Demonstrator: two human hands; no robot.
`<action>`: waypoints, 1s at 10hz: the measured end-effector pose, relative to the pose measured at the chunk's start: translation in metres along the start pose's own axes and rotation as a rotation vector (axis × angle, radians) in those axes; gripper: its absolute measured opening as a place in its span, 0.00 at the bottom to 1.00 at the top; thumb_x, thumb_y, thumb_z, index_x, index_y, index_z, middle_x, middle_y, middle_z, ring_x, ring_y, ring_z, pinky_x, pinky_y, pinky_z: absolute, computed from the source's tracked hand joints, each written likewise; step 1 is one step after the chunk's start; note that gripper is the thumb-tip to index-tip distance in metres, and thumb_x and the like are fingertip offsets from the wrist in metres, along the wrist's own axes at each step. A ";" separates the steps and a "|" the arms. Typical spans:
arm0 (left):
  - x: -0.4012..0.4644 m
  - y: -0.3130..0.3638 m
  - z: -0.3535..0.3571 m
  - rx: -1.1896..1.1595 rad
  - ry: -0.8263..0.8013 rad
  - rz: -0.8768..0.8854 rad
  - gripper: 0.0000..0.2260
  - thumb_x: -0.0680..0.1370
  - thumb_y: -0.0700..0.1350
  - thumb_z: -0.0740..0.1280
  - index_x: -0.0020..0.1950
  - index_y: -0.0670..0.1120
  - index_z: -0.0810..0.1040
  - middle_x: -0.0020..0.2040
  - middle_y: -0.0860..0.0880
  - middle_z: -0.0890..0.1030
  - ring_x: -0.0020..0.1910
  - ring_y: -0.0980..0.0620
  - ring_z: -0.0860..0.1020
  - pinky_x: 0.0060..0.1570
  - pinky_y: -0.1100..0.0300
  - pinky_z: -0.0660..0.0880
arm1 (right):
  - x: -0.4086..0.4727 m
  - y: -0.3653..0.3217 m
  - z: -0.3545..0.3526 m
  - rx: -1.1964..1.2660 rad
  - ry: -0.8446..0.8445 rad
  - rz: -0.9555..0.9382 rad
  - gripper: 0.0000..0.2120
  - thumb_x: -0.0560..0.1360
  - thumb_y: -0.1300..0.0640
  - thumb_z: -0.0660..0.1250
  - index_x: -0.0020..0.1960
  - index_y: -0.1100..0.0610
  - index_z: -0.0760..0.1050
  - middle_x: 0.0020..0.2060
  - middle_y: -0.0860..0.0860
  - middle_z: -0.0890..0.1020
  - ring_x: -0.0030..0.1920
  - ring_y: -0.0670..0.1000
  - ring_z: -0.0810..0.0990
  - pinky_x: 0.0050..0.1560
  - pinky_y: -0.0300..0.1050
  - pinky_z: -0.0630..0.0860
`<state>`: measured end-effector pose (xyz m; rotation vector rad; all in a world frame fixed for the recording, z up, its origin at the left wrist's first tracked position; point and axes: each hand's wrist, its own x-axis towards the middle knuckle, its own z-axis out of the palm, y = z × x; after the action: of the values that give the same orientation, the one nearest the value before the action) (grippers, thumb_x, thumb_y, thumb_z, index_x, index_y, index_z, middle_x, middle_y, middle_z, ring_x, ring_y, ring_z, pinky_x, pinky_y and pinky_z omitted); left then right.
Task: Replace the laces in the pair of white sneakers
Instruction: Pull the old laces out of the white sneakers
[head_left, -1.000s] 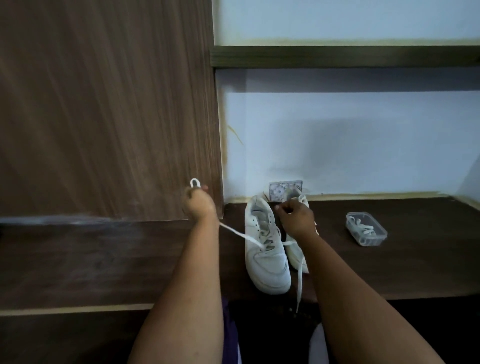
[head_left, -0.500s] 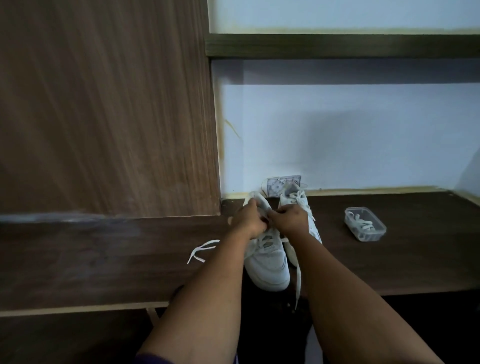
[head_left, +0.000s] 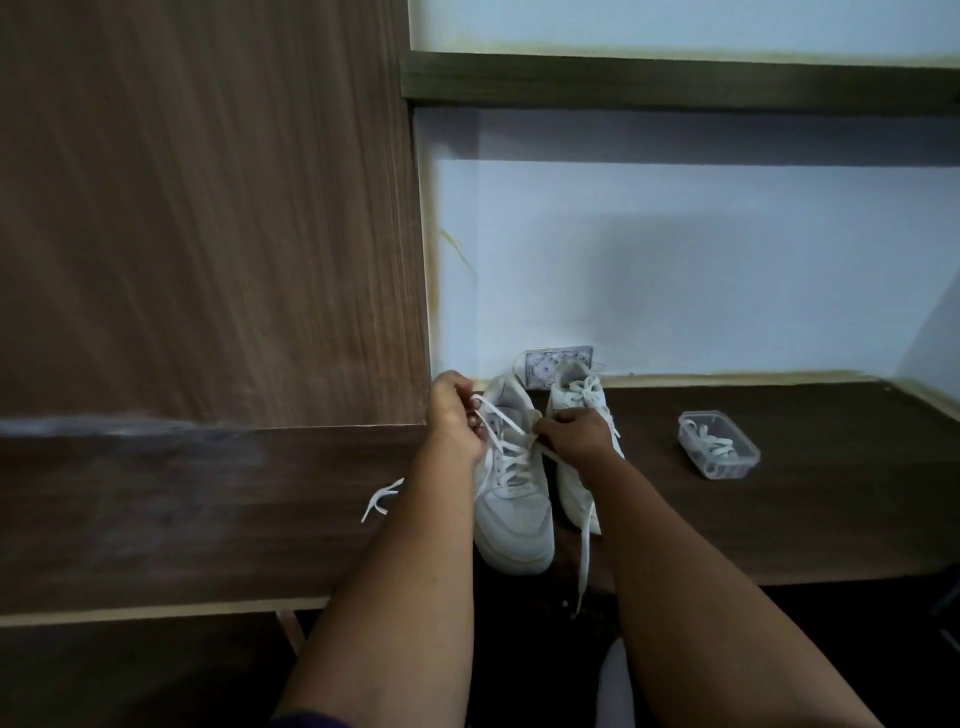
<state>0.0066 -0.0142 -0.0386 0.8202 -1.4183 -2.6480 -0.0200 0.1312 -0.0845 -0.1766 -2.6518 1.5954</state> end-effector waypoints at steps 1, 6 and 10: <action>0.001 0.008 -0.006 0.692 0.095 0.280 0.12 0.70 0.55 0.66 0.40 0.46 0.77 0.38 0.47 0.81 0.32 0.52 0.78 0.35 0.59 0.74 | 0.000 -0.002 0.004 -0.012 0.009 -0.025 0.09 0.70 0.53 0.71 0.36 0.58 0.81 0.35 0.56 0.83 0.41 0.55 0.82 0.47 0.50 0.81; 0.004 -0.014 0.004 0.545 -0.130 0.433 0.08 0.75 0.41 0.67 0.37 0.52 0.79 0.54 0.48 0.78 0.56 0.46 0.75 0.55 0.54 0.73 | 0.000 0.000 0.002 -0.020 -0.014 -0.021 0.06 0.70 0.53 0.72 0.38 0.56 0.83 0.36 0.54 0.84 0.42 0.54 0.82 0.46 0.46 0.79; 0.009 -0.010 -0.017 1.457 0.083 0.633 0.09 0.76 0.56 0.67 0.52 0.56 0.81 0.61 0.51 0.76 0.64 0.46 0.69 0.58 0.55 0.68 | -0.004 0.000 0.001 -0.008 -0.022 -0.015 0.07 0.72 0.53 0.72 0.43 0.58 0.83 0.33 0.51 0.81 0.35 0.49 0.79 0.37 0.39 0.75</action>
<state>0.0092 -0.0240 -0.0582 0.2828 -2.8129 -0.8398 -0.0167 0.1294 -0.0847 -0.1399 -2.6698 1.5917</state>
